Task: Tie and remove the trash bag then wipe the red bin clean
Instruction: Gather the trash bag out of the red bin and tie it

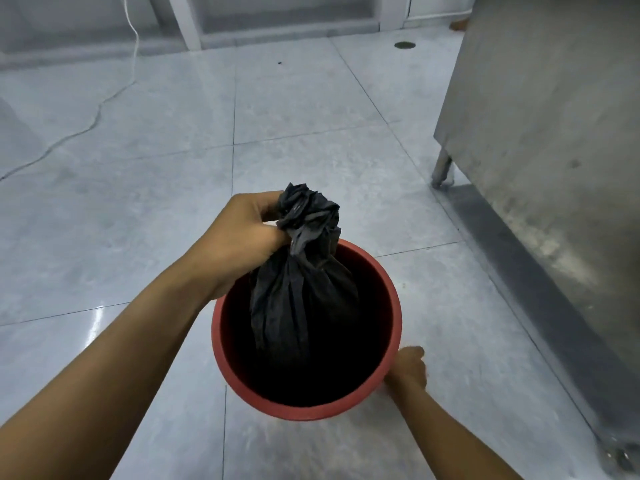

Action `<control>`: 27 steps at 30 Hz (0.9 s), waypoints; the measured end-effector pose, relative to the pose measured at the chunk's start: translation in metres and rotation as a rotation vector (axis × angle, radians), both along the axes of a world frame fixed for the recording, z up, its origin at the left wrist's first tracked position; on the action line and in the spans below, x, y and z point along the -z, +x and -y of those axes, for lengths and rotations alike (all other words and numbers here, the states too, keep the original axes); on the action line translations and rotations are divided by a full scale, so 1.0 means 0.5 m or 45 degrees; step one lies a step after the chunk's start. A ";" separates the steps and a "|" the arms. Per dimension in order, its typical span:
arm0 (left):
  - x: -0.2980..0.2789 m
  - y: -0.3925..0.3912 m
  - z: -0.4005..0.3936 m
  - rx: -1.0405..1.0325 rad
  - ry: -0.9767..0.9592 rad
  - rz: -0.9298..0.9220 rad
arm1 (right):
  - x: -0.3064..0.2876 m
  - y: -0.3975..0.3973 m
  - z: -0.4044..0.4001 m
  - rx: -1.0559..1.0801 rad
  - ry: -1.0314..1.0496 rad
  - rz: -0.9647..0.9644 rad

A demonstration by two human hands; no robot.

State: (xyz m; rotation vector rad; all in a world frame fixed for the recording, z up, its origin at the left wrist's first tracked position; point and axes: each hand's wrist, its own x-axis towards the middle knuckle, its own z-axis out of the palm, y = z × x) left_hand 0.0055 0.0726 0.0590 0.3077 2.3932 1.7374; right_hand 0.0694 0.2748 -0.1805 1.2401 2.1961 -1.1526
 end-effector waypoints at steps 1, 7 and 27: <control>-0.001 0.001 0.005 -0.001 0.009 0.014 | -0.006 -0.006 -0.009 0.101 -0.079 0.007; 0.008 0.011 0.022 0.034 -0.006 0.105 | -0.040 -0.030 -0.032 0.561 -0.451 -0.189; -0.008 0.026 0.023 0.047 -0.714 -0.537 | -0.477 -0.201 0.078 -0.908 -0.151 -0.948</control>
